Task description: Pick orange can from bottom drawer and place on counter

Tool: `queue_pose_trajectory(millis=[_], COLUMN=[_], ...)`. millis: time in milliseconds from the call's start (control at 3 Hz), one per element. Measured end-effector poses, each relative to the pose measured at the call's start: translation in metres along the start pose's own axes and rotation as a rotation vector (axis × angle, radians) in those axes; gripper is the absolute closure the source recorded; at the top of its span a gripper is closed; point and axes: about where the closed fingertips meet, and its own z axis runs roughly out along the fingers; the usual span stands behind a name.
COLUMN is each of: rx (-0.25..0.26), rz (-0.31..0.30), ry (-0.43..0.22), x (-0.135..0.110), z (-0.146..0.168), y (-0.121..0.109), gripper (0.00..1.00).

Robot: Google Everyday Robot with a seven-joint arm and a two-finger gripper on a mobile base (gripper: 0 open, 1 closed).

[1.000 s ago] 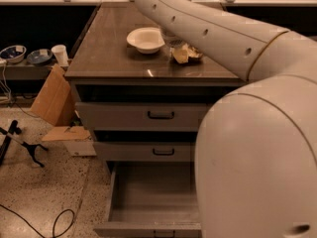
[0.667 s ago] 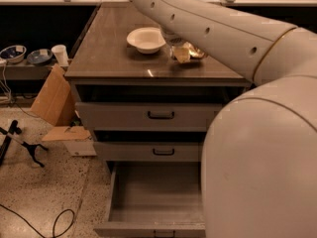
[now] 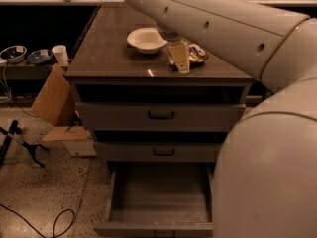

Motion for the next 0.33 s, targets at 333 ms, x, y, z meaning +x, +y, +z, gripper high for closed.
queue_pose_trajectory(millis=[333], rx=[-0.008], rz=[0.003], ry=[-0.007], x=[0.0039], z=[-0.0004], y=[0.0028], gripper=[0.0])
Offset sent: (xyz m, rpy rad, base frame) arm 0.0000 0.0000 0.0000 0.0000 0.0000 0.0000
